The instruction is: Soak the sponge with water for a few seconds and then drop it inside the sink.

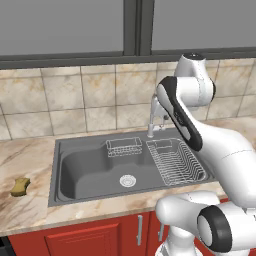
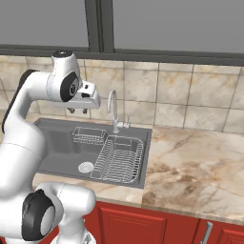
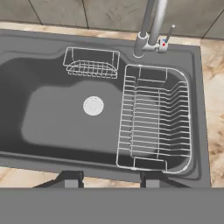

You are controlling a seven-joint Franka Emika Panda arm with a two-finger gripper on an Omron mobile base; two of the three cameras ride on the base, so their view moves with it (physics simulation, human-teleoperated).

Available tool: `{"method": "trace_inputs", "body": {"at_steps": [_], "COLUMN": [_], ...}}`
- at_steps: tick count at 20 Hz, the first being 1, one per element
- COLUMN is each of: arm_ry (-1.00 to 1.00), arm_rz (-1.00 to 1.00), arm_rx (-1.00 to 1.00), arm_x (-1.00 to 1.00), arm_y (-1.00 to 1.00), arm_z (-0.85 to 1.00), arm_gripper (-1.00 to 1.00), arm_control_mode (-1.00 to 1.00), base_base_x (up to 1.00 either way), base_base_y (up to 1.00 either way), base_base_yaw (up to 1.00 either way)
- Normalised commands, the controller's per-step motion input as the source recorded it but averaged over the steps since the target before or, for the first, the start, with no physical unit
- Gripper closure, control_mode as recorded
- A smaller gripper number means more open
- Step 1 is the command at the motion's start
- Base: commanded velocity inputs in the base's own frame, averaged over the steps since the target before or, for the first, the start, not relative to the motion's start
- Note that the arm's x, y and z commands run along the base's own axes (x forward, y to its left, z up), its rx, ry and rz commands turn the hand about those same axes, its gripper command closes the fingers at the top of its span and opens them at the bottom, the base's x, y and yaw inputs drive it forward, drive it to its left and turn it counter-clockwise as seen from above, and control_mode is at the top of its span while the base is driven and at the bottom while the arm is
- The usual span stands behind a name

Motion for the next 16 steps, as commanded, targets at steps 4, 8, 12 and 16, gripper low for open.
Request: {"method": "trace_inputs", "body": {"at_steps": [4, 8, 12, 16], "arm_ry": [0.0, -0.03, -0.09, -0.11], "arm_rz": [0.0, 0.01, 0.02, 0.01], "arm_rx": [0.0, 0.0, 0.0, 0.0], "arm_x": [0.0, 0.0, -0.01, -0.05], "arm_y": [-0.06, -0.22, -0.4, -0.36], "arm_z": [0.0, 0.0, 0.0, 0.0], "arm_gripper": [-1.0, -1.0, -1.0, -1.0], "arm_control_mode": [-1.0, -1.0, -1.0, -1.0], "base_base_x": [0.0, 0.0, 0.0, 0.0], "base_base_y": [0.0, 0.0, 0.0, 0.0], "base_base_yaw": [0.0, 0.0, 0.0, 0.0]}}
